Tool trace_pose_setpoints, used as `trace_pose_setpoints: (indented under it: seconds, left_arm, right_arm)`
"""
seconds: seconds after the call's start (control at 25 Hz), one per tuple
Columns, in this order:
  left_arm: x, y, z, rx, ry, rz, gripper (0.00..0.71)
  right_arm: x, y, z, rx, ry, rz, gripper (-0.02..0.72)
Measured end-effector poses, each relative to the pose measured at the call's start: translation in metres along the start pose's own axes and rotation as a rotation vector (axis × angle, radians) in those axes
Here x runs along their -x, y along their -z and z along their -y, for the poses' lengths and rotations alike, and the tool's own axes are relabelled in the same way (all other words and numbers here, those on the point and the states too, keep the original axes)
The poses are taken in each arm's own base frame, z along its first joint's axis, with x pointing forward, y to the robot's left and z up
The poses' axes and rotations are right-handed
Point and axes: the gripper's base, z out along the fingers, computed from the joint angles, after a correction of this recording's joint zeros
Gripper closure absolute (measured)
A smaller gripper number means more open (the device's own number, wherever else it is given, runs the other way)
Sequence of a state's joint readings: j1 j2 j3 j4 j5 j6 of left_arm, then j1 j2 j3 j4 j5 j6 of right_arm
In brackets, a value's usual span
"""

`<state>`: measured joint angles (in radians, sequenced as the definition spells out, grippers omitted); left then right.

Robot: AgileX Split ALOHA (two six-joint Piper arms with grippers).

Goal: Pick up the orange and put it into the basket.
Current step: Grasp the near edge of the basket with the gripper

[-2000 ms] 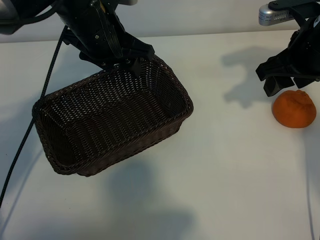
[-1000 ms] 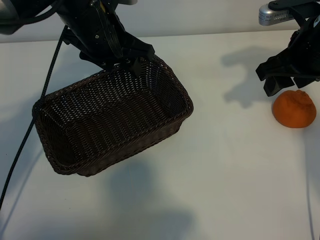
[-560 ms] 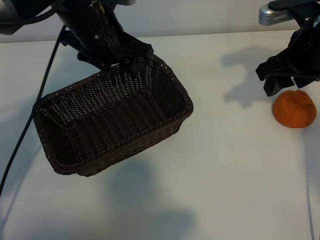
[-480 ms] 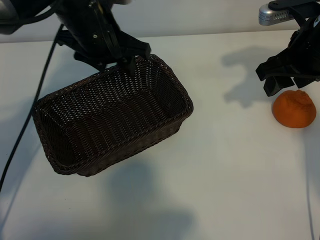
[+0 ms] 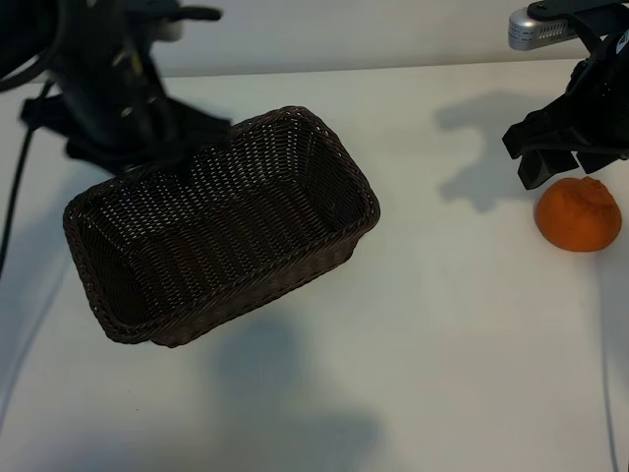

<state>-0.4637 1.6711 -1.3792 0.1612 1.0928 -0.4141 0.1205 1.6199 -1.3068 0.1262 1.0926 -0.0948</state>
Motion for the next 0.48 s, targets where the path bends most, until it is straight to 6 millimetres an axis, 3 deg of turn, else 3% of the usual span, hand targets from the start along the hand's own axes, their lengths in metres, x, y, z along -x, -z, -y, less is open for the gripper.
trace_pose_setpoints:
  seconds: [0.2,0.48]
  left_arm:
    - [-0.028,0.007,-0.017,0.041,0.114,0.047,0.138]
    - [-0.063,-0.012,-0.049,0.053,0.281,0.047,0.139]
  right_arm:
    - [0.0,0.0,0.0,0.0,0.0,0.0,0.116]
    - [0.0,0.0,0.0,0.0,0.0,0.0,0.116]
